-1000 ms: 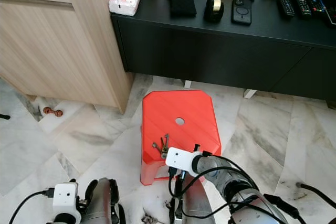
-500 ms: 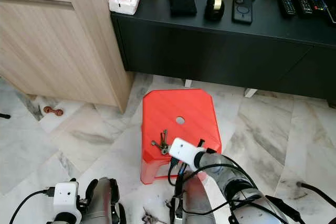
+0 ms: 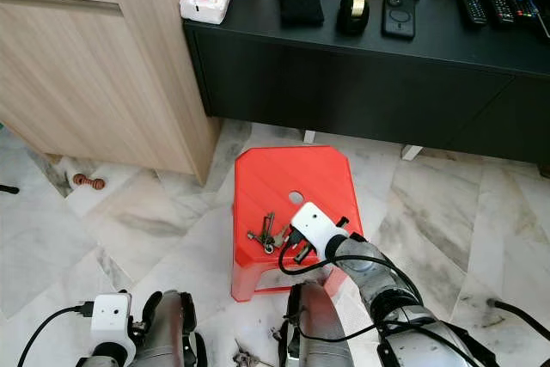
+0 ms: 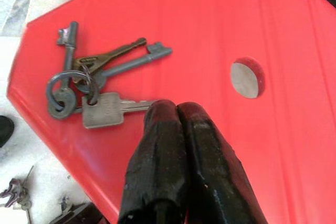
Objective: Hang keys on a hook
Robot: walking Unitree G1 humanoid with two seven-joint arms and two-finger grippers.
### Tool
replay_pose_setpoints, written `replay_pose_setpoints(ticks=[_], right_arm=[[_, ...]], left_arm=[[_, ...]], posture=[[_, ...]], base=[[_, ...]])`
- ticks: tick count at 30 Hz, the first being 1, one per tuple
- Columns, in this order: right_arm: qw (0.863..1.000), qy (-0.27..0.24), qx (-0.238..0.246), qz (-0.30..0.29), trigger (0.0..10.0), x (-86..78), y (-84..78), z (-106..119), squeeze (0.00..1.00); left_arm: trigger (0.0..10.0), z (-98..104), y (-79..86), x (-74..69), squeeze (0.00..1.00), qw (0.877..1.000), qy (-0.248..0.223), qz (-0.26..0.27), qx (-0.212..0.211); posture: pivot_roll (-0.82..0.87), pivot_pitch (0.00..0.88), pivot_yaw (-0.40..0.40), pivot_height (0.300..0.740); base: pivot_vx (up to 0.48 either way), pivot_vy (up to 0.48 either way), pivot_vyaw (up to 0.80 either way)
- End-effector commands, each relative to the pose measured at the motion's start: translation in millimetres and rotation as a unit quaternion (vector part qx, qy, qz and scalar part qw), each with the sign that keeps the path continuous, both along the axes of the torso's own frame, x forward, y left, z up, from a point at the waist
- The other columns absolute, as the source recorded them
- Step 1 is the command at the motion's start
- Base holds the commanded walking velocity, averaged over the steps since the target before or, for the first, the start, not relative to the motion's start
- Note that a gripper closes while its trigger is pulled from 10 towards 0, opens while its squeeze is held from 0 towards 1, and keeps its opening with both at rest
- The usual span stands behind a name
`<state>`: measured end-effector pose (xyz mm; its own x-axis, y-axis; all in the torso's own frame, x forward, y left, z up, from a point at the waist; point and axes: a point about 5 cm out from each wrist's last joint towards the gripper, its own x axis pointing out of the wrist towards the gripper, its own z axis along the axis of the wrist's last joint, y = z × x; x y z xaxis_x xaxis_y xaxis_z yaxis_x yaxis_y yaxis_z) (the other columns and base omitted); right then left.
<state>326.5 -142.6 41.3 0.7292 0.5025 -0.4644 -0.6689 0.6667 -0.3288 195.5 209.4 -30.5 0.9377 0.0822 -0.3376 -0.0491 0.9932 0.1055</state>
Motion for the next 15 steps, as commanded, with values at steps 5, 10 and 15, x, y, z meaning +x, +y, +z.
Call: replay_pose_setpoints(ticks=[5,10,15], right_arm=[[1.0,0.005,0.007,0.016,10.0,0.9,5.8,2,1.0],[0.999,0.006,0.042,0.007,10.0,8.0,19.4,10,1.0],[0.99,0.024,0.124,-0.069,10.0,13.1,29.1,13,1.0]], left_arm=[[10.0,-34,-8.0,-40.0,0.0,0.994,0.113,-0.005,-0.012],[10.0,-35,-8.2,-40.8,0.0,0.993,0.113,-0.005,-0.012],[10.0,-35,-9.4,-40.5,0.0,0.993,0.114,-0.004,-0.014]], posture=[[0.23,0.287,-0.096,0.616],[0.23,0.286,-0.097,0.616],[0.21,0.283,-0.102,0.616]], base=[[0.0,0.0,0.0],[0.0,0.0,0.0],[0.0,0.0,0.0]])
